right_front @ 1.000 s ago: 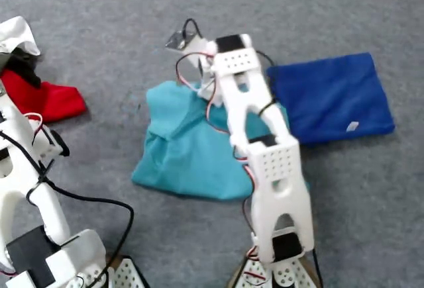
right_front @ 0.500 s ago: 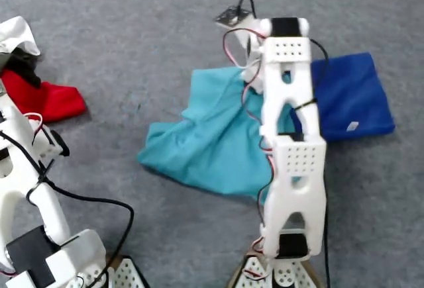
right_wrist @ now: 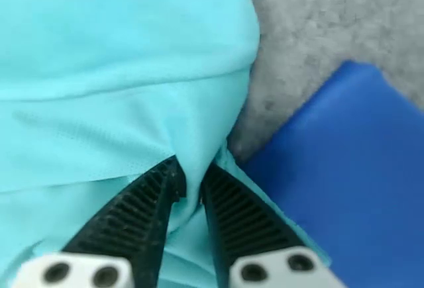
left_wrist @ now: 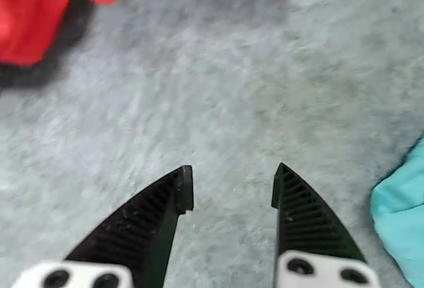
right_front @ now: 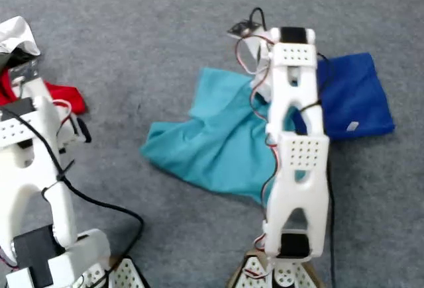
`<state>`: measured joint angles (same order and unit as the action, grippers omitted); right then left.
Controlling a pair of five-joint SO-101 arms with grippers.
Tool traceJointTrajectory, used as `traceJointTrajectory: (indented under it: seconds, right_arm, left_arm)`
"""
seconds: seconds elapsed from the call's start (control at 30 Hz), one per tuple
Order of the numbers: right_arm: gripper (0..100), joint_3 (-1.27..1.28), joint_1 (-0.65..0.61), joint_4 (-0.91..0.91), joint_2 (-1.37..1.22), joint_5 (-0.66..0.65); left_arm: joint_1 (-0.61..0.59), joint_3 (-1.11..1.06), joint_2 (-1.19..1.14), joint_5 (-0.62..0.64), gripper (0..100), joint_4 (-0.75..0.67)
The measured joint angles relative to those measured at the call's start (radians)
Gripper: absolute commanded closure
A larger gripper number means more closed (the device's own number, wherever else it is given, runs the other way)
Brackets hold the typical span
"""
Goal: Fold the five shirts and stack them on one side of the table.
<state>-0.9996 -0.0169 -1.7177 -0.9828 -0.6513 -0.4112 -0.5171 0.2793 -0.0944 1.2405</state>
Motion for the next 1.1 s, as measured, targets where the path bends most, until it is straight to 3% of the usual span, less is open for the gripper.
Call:
traceJointTrajectory:
  seconds: [0.2,0.27,0.4,0.57,0.77,0.97,1.1]
  right_arm:
    - [71.8,-0.043,0.005,-0.044,-0.002,-0.068]
    - [68.0,-0.081,0.005,-0.046,0.003,-0.072]
    - [73.3,-0.141,-0.009,-0.046,0.052,-0.072]
    - [80.7,-0.196,-0.051,-0.04,0.109,-0.072]
    - [80.6,-0.198,-0.163,0.081,0.107,-0.017]
    - [80.4,-0.198,-0.215,0.255,0.005,0.084]
    - [74.1,-0.198,-0.25,0.348,-0.078,0.169]
  left_arm:
    - [0.109,0.0,0.0,0.058,79,-0.072]
    - [0.147,0.0,0.0,0.094,79,-0.109]
    - [0.204,-0.005,-0.04,0.147,79,-0.215]
    - [0.215,0.014,-0.255,0.195,79,-0.319]
    - [0.215,0.181,-0.514,0.281,79,-0.336]
    - [0.215,0.216,-0.54,0.29,80,-0.328]
    - [0.215,0.219,-0.54,0.29,80,-0.325]
